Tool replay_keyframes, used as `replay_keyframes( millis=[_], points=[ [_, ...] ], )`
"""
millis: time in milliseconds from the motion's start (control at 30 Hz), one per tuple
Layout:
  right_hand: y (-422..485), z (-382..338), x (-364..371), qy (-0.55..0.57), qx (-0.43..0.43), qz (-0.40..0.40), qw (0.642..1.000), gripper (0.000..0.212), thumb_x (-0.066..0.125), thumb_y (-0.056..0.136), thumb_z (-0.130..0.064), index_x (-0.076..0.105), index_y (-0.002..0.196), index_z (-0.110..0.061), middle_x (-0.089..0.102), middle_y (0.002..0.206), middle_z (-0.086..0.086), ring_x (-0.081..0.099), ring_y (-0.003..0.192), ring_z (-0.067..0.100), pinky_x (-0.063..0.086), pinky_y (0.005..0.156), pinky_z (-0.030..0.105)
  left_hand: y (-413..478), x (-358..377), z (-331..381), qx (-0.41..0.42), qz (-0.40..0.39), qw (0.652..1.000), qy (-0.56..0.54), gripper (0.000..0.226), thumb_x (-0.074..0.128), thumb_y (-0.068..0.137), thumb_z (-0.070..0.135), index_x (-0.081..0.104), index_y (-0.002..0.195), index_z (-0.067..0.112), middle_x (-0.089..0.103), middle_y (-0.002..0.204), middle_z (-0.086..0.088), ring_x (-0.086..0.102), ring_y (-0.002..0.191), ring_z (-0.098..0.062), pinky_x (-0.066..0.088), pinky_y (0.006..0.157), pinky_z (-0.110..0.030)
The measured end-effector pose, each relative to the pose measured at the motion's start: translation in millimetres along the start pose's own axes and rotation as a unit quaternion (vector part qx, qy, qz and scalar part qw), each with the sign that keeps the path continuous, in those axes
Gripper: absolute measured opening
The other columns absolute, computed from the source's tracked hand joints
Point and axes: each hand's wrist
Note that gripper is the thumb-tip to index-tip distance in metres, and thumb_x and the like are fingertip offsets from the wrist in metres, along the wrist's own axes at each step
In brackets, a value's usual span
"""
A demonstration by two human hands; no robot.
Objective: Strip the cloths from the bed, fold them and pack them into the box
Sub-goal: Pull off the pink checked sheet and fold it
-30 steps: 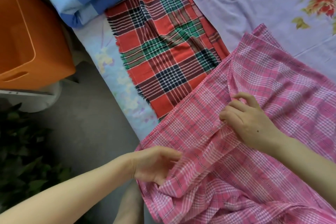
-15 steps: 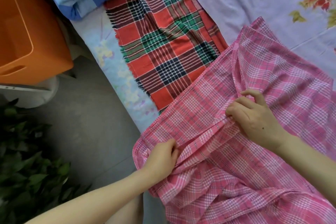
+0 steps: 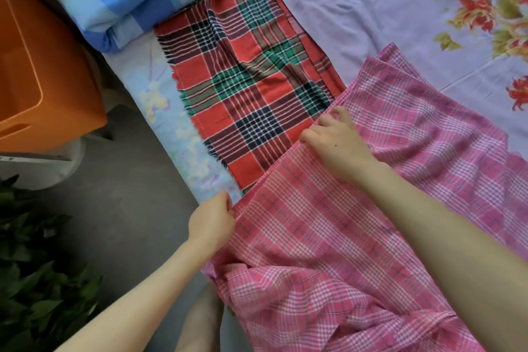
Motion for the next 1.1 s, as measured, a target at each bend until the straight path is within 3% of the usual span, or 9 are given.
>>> replay_keyframes(
  millis=[167,267,333,567,700,800,900,1000,1100],
  points=[
    [23,17,1,-0.007,-0.015,-0.067,0.998,0.008,0.063,0.082,-0.02,0.06,0.075,-0.016,0.064,0.064,-0.007,0.048,0.073,0.02,0.017,0.099,0.042,5,-9,22,-0.03,-0.047,0.994,-0.092,0.018,0.044,0.089,0.016,0.052,0.074,0.014,0.057,0.073,0.001,0.053,0.074,-0.021,0.039,0.064,-0.032],
    [23,37,-9,0.0,0.007,-0.138,0.99,0.03,0.047,0.087,-0.048,0.061,0.085,-0.02,0.066,0.074,-0.006,0.051,0.087,0.018,0.013,0.109,0.048,14,-20,49,0.019,-0.065,0.989,-0.131,0.041,0.039,0.096,0.046,0.053,0.074,0.015,0.056,0.071,0.005,0.053,0.07,-0.014,0.04,0.067,-0.031],
    [23,50,-13,0.016,0.037,-0.137,0.99,0.044,0.034,0.083,-0.056,0.063,0.096,-0.024,0.067,0.086,-0.007,0.052,0.099,0.018,0.006,0.113,0.05,22,-25,72,0.047,-0.066,0.992,-0.096,0.034,0.046,0.092,0.05,0.057,0.088,0.019,0.061,0.08,0.007,0.057,0.077,-0.012,0.042,0.066,-0.028],
    [5,124,-18,0.02,0.364,0.001,0.931,0.028,0.053,0.092,-0.026,0.06,0.113,-0.009,0.064,0.113,0.012,0.054,0.109,0.032,0.032,0.096,0.04,66,-40,174,0.076,-0.117,0.976,-0.168,0.026,0.068,0.077,0.036,0.062,0.084,0.012,0.055,0.075,-0.002,0.051,0.066,-0.017,0.039,0.06,-0.03],
    [8,153,-13,0.049,0.391,-0.048,0.918,0.037,0.054,0.093,-0.034,0.054,0.121,-0.01,0.059,0.122,0.011,0.049,0.116,0.032,0.032,0.097,0.038,89,-47,218,0.039,-0.169,0.952,-0.252,0.035,0.076,0.075,0.036,0.062,0.082,0.004,0.055,0.079,-0.005,0.052,0.071,-0.018,0.04,0.062,-0.027],
    [13,167,-4,0.047,0.401,-0.064,0.912,0.033,0.057,0.09,-0.037,0.058,0.115,-0.015,0.062,0.118,0.007,0.05,0.115,0.029,0.032,0.095,0.037,103,-44,236,-0.016,-0.191,0.934,-0.303,0.038,0.081,0.071,0.028,0.067,0.097,0.004,0.065,0.103,-0.01,0.062,0.1,-0.027,0.05,0.089,-0.036],
    [8,178,-5,0.066,0.451,0.035,0.889,0.022,0.057,0.091,-0.032,0.067,0.098,-0.014,0.066,0.103,0.007,0.052,0.107,0.029,0.03,0.09,0.037,102,-40,242,-0.013,-0.161,0.921,-0.356,0.025,0.082,0.068,0.007,0.067,0.089,0.006,0.069,0.099,-0.017,0.066,0.094,-0.033,0.054,0.087,-0.046],
    [-3,194,-14,0.078,0.512,0.171,0.838,0.021,0.057,0.092,-0.027,0.069,0.094,-0.01,0.066,0.101,0.008,0.052,0.104,0.031,0.03,0.085,0.036,103,-36,243,0.043,-0.034,0.922,-0.383,0.034,0.08,0.069,0.004,0.062,0.095,0.017,0.069,0.075,-0.002,0.068,0.068,-0.022,0.058,0.072,-0.041],
    [4,209,-10,0.072,0.51,0.099,0.851,0.022,0.053,0.094,-0.029,0.07,0.099,-0.015,0.065,0.108,0.008,0.049,0.113,0.029,0.03,0.09,0.036,116,-31,241,0.103,0.063,0.955,-0.272,0.025,0.074,0.073,0.01,0.06,0.091,0.021,0.068,0.074,0.005,0.066,0.071,-0.017,0.055,0.074,-0.04]
  ],
)
Point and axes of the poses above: each hand's wrist, its own y-axis towards the middle knuckle, its own x-axis out of the palm, z = x × y
